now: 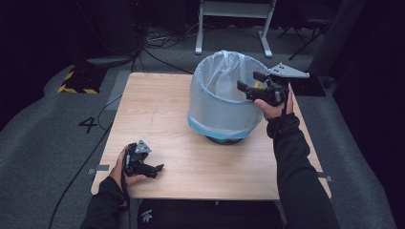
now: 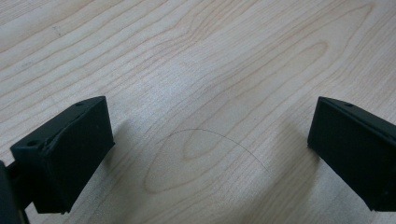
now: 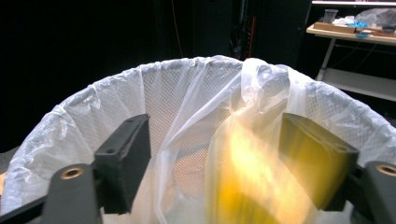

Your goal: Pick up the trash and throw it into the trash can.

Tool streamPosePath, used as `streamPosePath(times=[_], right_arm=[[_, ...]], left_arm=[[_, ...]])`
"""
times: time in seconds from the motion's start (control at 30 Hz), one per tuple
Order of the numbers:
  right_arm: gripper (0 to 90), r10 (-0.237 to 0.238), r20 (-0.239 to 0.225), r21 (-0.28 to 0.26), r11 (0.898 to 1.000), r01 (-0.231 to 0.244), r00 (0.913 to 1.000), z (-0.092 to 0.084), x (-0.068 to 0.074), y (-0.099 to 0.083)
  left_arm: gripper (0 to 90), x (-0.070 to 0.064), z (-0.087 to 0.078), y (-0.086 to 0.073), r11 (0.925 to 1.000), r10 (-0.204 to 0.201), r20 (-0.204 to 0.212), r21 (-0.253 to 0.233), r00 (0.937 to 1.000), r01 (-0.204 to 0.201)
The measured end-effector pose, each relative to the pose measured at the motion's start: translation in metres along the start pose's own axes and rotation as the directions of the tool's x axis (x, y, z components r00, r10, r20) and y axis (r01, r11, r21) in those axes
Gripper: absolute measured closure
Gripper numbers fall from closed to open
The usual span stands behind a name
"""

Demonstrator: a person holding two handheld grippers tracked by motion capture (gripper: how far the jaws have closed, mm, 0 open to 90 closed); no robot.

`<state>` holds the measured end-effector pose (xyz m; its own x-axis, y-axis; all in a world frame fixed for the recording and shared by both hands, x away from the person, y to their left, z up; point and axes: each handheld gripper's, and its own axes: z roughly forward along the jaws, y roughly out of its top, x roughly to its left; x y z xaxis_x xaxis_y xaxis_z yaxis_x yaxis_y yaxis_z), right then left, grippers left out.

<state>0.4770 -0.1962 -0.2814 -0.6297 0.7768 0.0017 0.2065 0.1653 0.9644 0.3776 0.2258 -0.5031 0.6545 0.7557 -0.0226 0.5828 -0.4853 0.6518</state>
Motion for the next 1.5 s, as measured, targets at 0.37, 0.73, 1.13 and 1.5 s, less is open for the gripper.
streamPosePath(times=[0.37, 0.73, 1.13, 1.5], right_arm=[[20.1, -0.015, 0.003, -0.013, 1.0, 0.015, 0.9999, -0.005, 0.0, -0.001], [20.1, -0.035, -0.002, 0.001, 0.999, 0.035, 0.9994, -0.008, 0.001, -0.003], [20.0, -0.071, 0.005, 0.021, 0.997, 0.071, 0.9974, -0.025, -0.003, 0.0], [19.9, -0.111, 0.03, 0.052, 0.993, 0.11, 0.9933, -0.05, -0.01, -0.003]], left_arm=[[0.3, 0.0, 0.0, 0.0, 1.0, 0.006, -0.006, -0.002, 1.0, -0.006], [0.2, 0.0, 0.0, 0.0, 1.0, 0.005, -0.004, -0.002, 1.0, -0.005], [0.2, 0.0, 0.0, 0.0, 1.0, 0.005, -0.004, -0.002, 1.0, -0.005], [0.2, 0.0, 0.0, 0.0, 1.0, 0.005, -0.004, -0.002, 1.0, -0.005]])
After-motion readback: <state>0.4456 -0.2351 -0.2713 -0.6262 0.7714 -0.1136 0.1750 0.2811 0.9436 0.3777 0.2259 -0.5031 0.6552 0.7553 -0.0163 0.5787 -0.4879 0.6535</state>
